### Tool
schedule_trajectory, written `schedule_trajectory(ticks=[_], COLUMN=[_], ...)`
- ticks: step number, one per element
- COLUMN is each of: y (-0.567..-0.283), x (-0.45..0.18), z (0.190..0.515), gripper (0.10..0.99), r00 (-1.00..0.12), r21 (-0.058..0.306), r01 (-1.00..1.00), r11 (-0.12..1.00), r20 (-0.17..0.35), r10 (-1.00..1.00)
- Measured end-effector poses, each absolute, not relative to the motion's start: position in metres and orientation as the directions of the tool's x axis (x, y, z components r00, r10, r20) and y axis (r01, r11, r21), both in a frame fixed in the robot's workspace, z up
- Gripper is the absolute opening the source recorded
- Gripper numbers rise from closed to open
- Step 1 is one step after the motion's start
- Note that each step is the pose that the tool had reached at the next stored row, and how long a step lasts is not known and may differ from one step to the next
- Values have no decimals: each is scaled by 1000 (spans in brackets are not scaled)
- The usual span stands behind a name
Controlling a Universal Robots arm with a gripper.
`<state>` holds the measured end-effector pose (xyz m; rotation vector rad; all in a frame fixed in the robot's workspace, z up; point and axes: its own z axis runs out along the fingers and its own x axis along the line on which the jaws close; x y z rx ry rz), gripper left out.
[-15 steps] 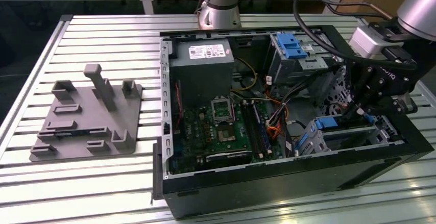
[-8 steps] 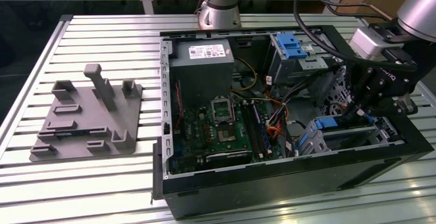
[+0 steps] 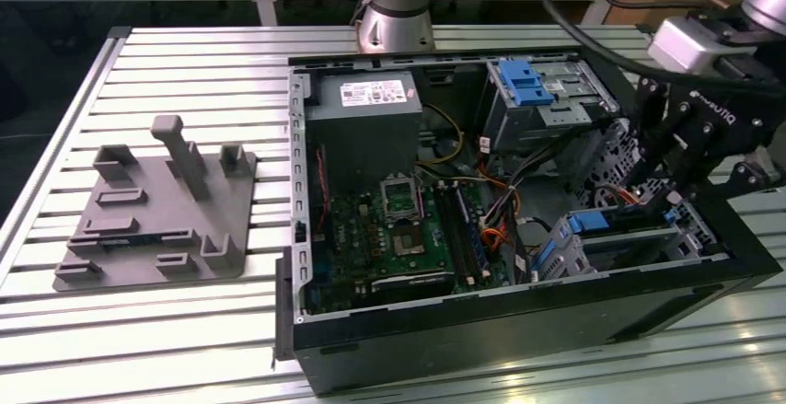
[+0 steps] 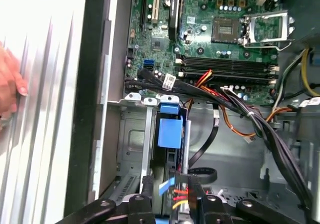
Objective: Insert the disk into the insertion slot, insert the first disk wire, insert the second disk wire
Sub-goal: 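Insert the second disk wire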
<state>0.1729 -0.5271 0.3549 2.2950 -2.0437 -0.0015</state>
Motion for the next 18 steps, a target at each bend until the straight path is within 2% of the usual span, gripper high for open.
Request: schedule_trajectory(ticks=[8,13,16,17,18], y=[-527,-526,-526,-526,-526], x=[173,173,173,173,173], z=[390,391,391,391,391], gripper=[404,388,204,204,149], r00=[116,116,116,116,116], r21=[50,51,51,51,51], r01=[-992,-992,-992,-992,-992], r11=[-114,-114,-114,-114,-114], r20=[45,47,47,47,47], r10=[-992,-992,-992,-992,-992])
